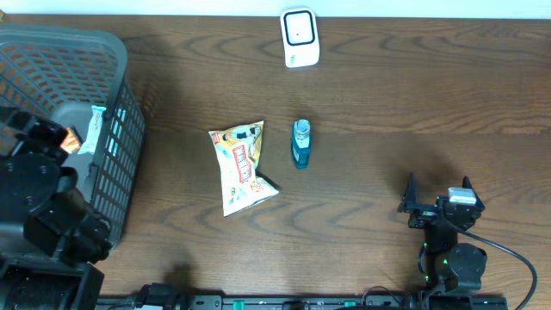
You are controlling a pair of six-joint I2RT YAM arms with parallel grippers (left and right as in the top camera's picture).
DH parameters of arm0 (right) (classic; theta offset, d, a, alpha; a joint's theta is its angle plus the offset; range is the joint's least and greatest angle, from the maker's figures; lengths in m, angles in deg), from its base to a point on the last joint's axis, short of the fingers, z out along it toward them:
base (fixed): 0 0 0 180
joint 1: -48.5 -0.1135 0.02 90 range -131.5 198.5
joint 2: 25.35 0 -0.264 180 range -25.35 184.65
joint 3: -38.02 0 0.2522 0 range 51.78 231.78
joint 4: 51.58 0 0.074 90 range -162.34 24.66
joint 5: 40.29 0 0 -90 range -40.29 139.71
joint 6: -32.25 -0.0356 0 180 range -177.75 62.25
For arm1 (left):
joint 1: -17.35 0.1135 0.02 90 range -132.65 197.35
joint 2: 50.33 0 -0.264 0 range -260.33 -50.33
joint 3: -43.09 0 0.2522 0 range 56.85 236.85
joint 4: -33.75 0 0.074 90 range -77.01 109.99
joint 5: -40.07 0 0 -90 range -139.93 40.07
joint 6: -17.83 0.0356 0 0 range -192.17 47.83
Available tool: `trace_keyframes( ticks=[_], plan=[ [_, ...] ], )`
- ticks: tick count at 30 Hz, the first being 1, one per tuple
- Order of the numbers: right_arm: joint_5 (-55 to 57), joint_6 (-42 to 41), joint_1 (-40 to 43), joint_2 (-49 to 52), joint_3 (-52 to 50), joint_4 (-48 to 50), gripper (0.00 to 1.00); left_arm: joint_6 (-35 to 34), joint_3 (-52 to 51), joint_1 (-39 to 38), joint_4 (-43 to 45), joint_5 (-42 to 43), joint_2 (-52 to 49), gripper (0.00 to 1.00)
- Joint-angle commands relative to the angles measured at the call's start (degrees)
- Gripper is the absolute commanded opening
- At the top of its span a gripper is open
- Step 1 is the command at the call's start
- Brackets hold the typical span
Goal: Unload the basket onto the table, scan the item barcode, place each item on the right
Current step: 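Move the left gripper back into the basket toward the tissue pack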
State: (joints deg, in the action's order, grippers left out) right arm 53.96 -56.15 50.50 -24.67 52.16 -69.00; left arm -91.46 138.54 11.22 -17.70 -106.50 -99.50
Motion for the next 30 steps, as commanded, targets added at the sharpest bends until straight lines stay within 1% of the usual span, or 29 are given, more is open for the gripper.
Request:
trace_keyframes(
  ticks=[1, 5, 9, 13, 15, 16, 20, 25, 28, 30],
  plan=[
    [-0.3, 0.6, -0.3, -0.3, -0.1, -0.2, 0.99, 0.0, 1.2, 2.1, 1.2, -1.6, -0.3, 0.98],
    [-0.3, 0.6, -0.3, -0.3, -0.1, -0.2, 0.99, 0.0, 1.2, 4.6, 2.4, -1.6, -1.7, 0.98],
    [-0.3, 0.6, -0.3, -0.3, -0.1, -0.2, 0.99, 0.3, 1.2, 8.3, 1.8, -1.1, -4.9, 0.98],
    [-0.3, 0.6, -0.3, -0.3, -0.1, -0.2, 0.99, 1.0, 1.2, 13.0, -2.1, 3.3, -9.6, 0.98],
    [-0.3, 0.6, -0.3, -0.3, -0.1, -0.2, 0.99, 0.9, 1.2, 15.8, -3.6, 7.3, -12.3, 0.98],
    [-0.3, 0.6, -0.3, -0.3, -0.1, -0.2, 0.99, -0.2, 1.2, 18.1, -4.8, 11.1, -14.3, 0.98],
    [-0.3, 0.6, -0.3, -0.3, -0.1, -0.2, 0.99, -6.1, 1.2, 24.7, -9.9, 20.1, -19.8, 0.98],
    [-0.3, 0.6, -0.3, -0.3, -0.1, -0.2, 0.99, -6.5, 1.2, 31.8, -13.5, 33.0, -27.1, 0.98],
    [-0.3, 0.6, -0.3, -0.3, -0.1, -0.2, 0.99, -6.4, 1.2, 33.9, -14.0, 35.3, -31.2, 0.98],
    [-0.3, 0.6, -0.3, -0.3, -0.1, -0.2, 0.99, -4.2, 1.2, 34.1, -13.6, 35.4, -33.7, 0.98]
  ],
)
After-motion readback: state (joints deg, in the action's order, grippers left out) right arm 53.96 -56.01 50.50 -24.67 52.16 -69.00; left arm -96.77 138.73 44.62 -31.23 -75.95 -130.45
